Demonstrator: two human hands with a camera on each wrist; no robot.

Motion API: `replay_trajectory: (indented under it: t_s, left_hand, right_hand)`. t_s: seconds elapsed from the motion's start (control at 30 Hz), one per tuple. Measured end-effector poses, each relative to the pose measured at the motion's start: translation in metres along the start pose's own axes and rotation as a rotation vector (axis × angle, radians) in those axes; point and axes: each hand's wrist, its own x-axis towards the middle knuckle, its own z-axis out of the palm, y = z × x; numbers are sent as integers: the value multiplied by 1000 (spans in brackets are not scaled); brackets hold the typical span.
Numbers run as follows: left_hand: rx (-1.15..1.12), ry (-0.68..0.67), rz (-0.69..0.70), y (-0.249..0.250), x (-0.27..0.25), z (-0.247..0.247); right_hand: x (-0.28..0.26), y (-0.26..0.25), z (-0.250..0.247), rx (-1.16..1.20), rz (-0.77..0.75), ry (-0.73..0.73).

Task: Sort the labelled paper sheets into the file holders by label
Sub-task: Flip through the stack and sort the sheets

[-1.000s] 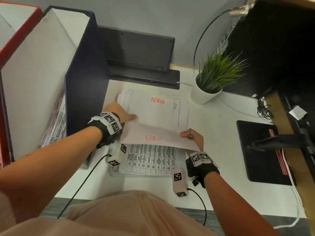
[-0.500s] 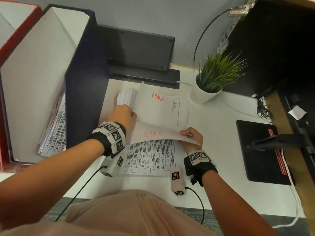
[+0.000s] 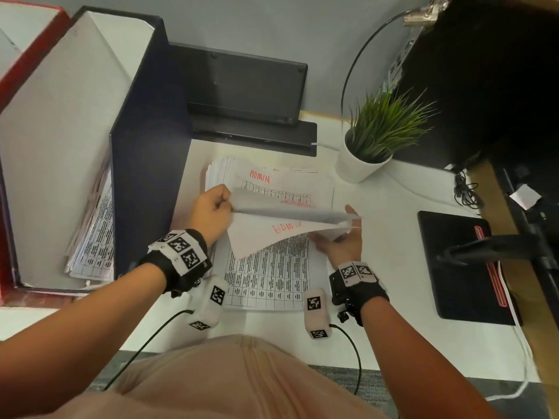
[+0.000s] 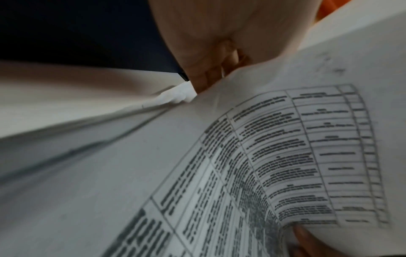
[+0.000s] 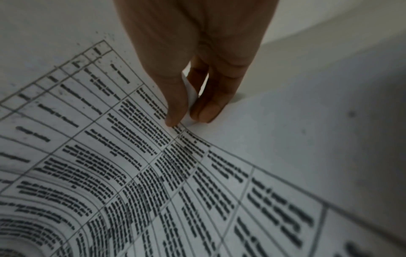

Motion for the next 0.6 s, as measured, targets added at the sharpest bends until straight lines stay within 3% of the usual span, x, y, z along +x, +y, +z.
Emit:
replay_trajectory:
  t_s: [0.1, 0.17, 0.27, 0.33, 0.47, 0.6]
  left_hand:
    - [13, -37, -9, 2, 1, -3]
    - [21, 4, -50, 5, 6, -7]
    - [125, 81, -206, 3, 23, -14]
    - [209, 35, -332, 5, 31, -18]
    - [409, -25, -407, 14, 37, -17]
    - [596, -18, -323, 17, 35, -11]
  right_hand:
    - [1, -1, -2, -138, 36, -46]
    - [0, -3, -3, -108, 89, -65]
    - [3, -5, -7, 231, 388, -38]
    - [0, -8, -9, 279, 519, -42]
    - [-2, -9, -7, 298, 521, -78]
    - [-2, -9, -6, 313, 521, -74]
